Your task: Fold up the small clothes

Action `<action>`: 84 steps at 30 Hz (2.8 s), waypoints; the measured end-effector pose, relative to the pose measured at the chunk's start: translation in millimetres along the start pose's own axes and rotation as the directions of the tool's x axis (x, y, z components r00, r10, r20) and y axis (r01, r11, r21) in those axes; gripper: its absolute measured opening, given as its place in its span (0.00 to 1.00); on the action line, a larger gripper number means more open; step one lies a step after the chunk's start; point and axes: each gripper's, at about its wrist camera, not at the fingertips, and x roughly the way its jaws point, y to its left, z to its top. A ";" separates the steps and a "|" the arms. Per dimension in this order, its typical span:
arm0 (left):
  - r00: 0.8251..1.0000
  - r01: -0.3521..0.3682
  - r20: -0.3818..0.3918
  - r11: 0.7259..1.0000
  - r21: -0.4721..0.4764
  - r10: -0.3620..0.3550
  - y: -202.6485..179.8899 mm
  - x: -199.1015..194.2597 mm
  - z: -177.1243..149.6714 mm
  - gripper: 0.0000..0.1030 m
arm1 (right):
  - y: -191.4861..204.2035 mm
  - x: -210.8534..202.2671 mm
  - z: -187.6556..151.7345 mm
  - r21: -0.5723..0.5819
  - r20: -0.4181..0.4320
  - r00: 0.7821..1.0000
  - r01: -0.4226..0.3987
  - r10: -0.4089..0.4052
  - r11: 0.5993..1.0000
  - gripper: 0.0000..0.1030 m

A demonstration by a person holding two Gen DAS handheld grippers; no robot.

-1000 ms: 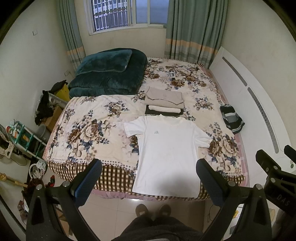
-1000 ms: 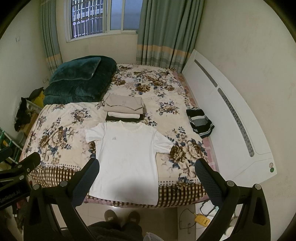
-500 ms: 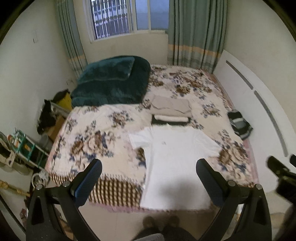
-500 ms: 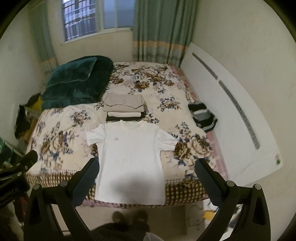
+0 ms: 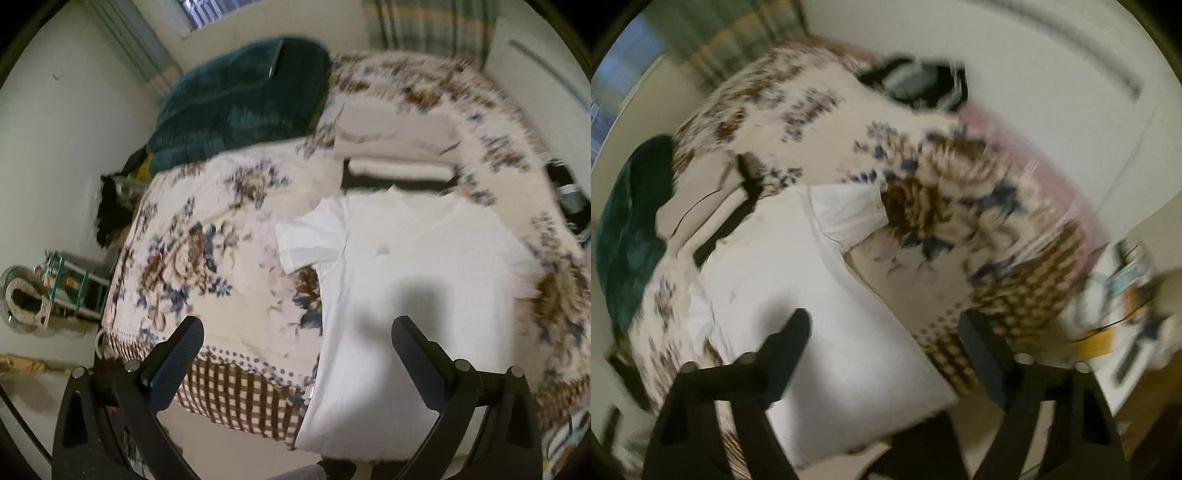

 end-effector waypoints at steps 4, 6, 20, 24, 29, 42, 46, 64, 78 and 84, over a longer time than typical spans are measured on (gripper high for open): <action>0.996 -0.026 -0.091 0.998 -0.058 0.021 -19.8 82.0 6.8 1.00 | -24.3 125.2 46.4 0.193 -0.063 0.986 -0.141 0.156 0.971 0.78; 0.992 -0.040 -0.122 0.996 -0.084 0.029 -27.4 121.3 5.7 1.00 | -30.2 186.2 62.8 0.298 -0.094 0.973 -0.177 0.213 0.938 0.78; 0.948 -0.025 -0.315 0.976 -0.216 -0.045 -21.4 271.9 -28.3 1.00 | 47.1 312.1 92.1 0.421 0.107 0.981 -0.189 0.159 0.887 0.04; 0.958 -0.026 -0.283 0.970 -0.243 -0.046 3.6 273.6 -24.7 1.00 | 182.2 277.9 86.5 -0.122 0.220 0.975 0.043 -0.015 0.992 0.04; 0.967 -0.077 -0.254 0.965 -0.251 0.011 39.2 280.5 -26.0 1.00 | 338.1 314.9 -7.4 -0.688 0.293 0.950 0.285 -0.105 0.668 0.04; 0.880 0.276 -0.108 0.683 -0.676 -0.463 98.4 345.9 -5.6 0.99 | 321.0 340.4 -12.8 -0.506 -0.074 0.993 0.045 -0.095 0.861 0.60; 0.775 0.357 0.019 0.412 -0.838 -0.632 90.9 396.2 -2.3 0.61 | 294.6 369.8 3.7 -0.305 -0.165 0.983 0.026 -0.080 0.952 0.60; 0.887 0.412 0.153 0.896 0.163 -0.435 -101.7 258.8 53.3 0.07 | 247.4 344.2 8.3 -0.122 -0.170 0.985 -0.043 0.022 0.992 0.60; 0.925 0.378 0.037 0.925 -0.027 -0.377 -57.5 290.1 50.6 0.81 | 292.1 329.1 20.4 -0.330 -0.269 0.955 -0.212 0.124 0.920 0.61; 0.968 0.252 0.017 0.968 -0.016 -0.252 -53.2 327.8 56.3 0.81 | 402.0 384.0 10.4 -0.482 -0.358 0.928 -0.278 0.103 0.831 0.61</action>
